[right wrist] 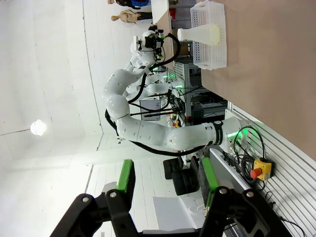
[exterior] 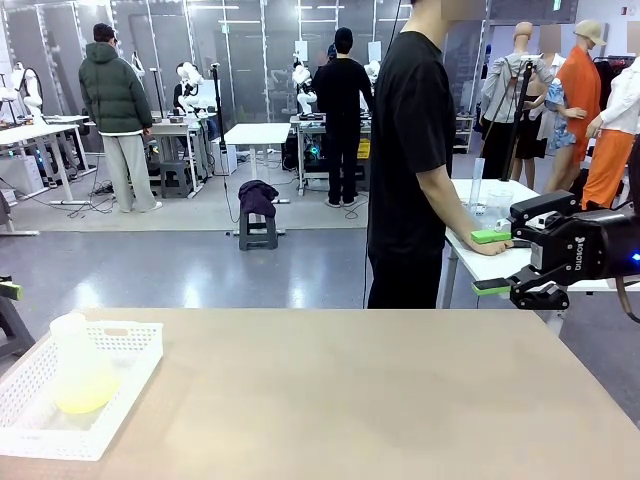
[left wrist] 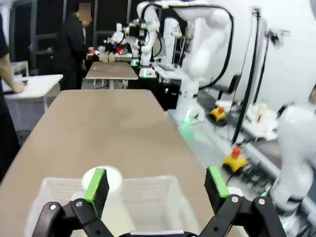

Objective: Prepare the solutions needed for the experiment.
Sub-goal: When the human places the Big flask in the center of the table, pick up the Big flask and place it in the left Organizing basket.

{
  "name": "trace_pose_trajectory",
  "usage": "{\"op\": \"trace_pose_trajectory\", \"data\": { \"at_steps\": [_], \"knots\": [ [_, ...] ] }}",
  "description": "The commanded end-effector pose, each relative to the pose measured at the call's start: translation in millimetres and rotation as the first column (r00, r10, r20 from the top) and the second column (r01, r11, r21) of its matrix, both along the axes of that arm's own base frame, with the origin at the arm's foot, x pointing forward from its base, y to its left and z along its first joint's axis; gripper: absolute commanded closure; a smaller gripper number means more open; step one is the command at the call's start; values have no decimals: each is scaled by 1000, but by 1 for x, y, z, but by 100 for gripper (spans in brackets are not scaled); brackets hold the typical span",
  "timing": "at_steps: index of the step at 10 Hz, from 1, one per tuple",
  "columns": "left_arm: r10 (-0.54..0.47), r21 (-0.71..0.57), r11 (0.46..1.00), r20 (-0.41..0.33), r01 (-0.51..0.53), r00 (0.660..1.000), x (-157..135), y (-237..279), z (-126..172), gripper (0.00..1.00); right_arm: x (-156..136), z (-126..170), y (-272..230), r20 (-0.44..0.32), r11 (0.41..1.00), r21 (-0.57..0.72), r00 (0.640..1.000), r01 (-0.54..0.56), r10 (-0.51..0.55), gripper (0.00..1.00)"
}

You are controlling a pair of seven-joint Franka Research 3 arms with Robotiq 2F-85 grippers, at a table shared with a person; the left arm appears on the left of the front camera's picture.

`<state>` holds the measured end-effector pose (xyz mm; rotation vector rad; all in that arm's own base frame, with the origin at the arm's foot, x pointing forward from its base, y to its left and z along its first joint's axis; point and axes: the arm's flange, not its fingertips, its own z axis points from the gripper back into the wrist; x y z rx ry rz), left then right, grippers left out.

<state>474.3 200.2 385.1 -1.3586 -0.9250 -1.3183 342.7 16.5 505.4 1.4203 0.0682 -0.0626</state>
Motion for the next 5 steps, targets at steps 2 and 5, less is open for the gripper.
{"op": "trace_pose_trajectory", "data": {
  "at_steps": [2, 5],
  "knots": [
    [-43, -67, 997, -327, 22, 944, -45, -31, 41, 0, 0, 1, -1, 8, 1000, -2, 1000, -8, 8, 34],
    [108, -92, 977, -566, -193, 817, -57, -41, 39, 0, 0, 1, -1, 8, 1000, -2, 1000, -8, 8, 34]
  ]
}}
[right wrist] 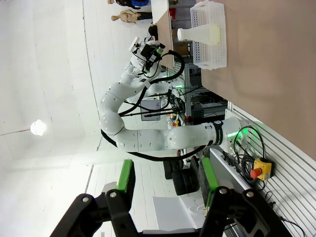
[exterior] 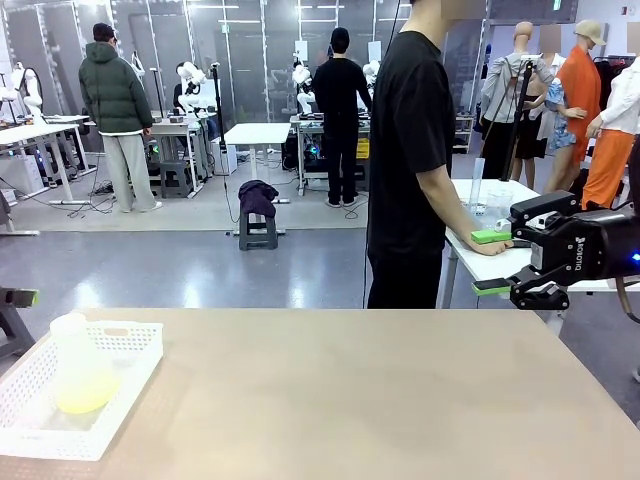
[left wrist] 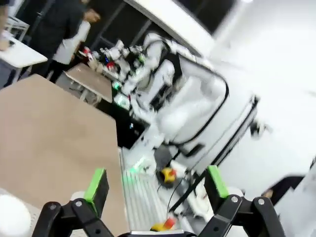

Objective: Prepare the solutions needed for the experiment.
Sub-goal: When the human places the Big flask in the center of the table, pick up the Big flask and place it in the left Organizing basket.

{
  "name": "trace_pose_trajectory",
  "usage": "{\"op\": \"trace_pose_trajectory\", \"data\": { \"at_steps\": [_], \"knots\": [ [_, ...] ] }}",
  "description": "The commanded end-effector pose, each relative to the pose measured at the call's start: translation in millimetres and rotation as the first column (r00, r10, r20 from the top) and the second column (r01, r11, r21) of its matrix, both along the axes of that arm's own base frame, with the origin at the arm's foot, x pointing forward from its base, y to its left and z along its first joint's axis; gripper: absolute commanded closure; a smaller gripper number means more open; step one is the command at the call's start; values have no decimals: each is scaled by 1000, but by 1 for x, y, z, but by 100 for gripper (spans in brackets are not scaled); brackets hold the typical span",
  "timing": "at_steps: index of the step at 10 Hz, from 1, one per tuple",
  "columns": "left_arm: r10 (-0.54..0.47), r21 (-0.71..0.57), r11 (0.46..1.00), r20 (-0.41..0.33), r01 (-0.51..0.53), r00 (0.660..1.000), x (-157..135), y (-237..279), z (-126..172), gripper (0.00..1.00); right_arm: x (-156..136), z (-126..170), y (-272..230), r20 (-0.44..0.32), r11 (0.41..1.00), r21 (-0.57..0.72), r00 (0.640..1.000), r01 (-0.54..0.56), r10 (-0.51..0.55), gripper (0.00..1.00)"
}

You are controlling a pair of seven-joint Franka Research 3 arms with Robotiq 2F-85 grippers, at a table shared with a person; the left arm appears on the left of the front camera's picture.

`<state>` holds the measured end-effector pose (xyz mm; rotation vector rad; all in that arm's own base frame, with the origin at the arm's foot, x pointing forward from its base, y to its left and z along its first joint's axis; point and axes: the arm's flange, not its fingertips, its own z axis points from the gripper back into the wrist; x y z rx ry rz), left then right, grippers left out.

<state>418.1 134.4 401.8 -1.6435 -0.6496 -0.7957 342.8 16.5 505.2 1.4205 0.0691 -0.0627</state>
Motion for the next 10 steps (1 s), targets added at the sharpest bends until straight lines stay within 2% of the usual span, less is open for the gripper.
{"op": "trace_pose_trajectory", "data": {
  "at_steps": [1, 2, 4, 7, 8, 9, 10],
  "knots": [
    [99, 25, 995, -147, -96, 984, -8, 22, 16, 0, 0, 1, -1, 8, 1000, -2, 1000, -7, 7, 34],
    [130, 81, 990, -216, -115, 968, -16, 27, 15, 0, 0, 1, -1, 8, 1000, -2, 1000, -7, 7, 34],
    [13, 54, 998, -378, 8, 926, -28, 24, 15, 0, 0, 1, -1, 8, 1000, -2, 1000, -7, 7, 34],
    [-26, 44, 997, -511, 56, 859, -28, 36, 8, 0, 0, 1, -1, 8, 1000, -2, 1000, -7, 7, 34],
    [-37, 54, 996, -511, 75, 859, -26, 39, 4, 0, 0, 1, -1, 8, 1000, -2, 1000, -7, 7, 34],
    [-5, 59, 998, -467, 37, 884, -22, 3, -7, 0, 0, 1, -1, 8, 1000, -2, 1000, -7, 7, 34],
    [-5, 59, 998, -467, 37, 884, -22, 3, -7, 0, 0, 1, -1, 8, 1000, -2, 1000, -7, 7, 34]
  ]
}}
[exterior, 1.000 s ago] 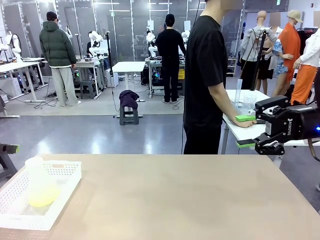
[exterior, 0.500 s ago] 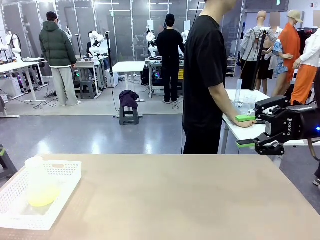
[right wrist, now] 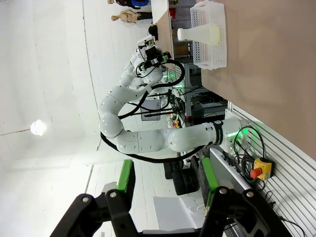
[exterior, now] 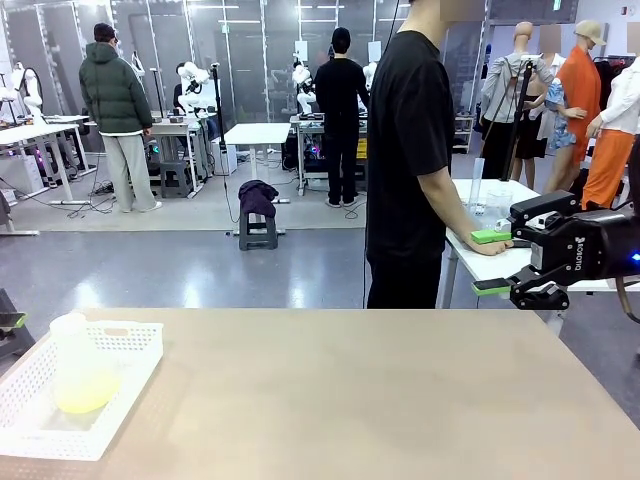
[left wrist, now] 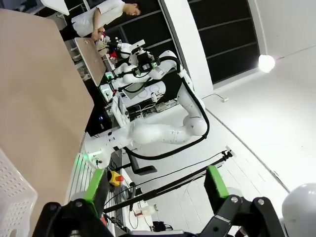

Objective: Prepare the solutions needed for the experiment.
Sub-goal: When the human places the Big flask in the center of the table, pick up the Big flask and place it in the left Organizing basket.

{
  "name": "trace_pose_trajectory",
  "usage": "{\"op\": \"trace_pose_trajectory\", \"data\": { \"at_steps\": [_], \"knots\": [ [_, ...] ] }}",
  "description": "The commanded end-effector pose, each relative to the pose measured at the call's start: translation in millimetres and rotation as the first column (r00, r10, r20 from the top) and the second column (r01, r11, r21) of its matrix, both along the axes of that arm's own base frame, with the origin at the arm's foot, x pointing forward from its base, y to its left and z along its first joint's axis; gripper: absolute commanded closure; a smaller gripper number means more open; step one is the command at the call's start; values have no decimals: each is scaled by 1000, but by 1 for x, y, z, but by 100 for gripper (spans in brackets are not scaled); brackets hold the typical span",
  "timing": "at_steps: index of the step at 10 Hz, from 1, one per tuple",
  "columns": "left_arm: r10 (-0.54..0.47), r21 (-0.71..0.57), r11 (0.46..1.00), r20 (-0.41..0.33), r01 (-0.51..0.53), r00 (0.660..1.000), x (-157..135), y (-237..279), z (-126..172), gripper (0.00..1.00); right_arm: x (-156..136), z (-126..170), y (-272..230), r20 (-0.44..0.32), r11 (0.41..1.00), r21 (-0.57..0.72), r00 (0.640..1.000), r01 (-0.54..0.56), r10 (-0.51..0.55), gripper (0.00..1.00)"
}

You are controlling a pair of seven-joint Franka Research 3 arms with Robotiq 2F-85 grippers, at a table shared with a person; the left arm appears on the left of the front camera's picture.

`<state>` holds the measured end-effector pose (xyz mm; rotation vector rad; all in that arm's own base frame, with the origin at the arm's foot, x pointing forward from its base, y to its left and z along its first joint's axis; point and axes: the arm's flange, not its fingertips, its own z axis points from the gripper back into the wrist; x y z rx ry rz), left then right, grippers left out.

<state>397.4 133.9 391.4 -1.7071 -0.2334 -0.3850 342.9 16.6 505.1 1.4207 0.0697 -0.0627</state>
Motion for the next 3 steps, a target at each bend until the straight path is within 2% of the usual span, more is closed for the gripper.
{"op": "trace_pose_trajectory", "data": {
  "at_steps": [1, 3],
  "knots": [
    [8, 1, 1000, 26, -9, 1000, -1, 3, 3, 0, 0, 1, -1, 9, 1000, -3, 1000, -7, 7, 34],
    [8, 1, 1000, 26, -9, 1000, -1, 3, 3, 0, 0, 1, -1, 9, 1000, -3, 1000, -7, 7, 34]
  ]
}}
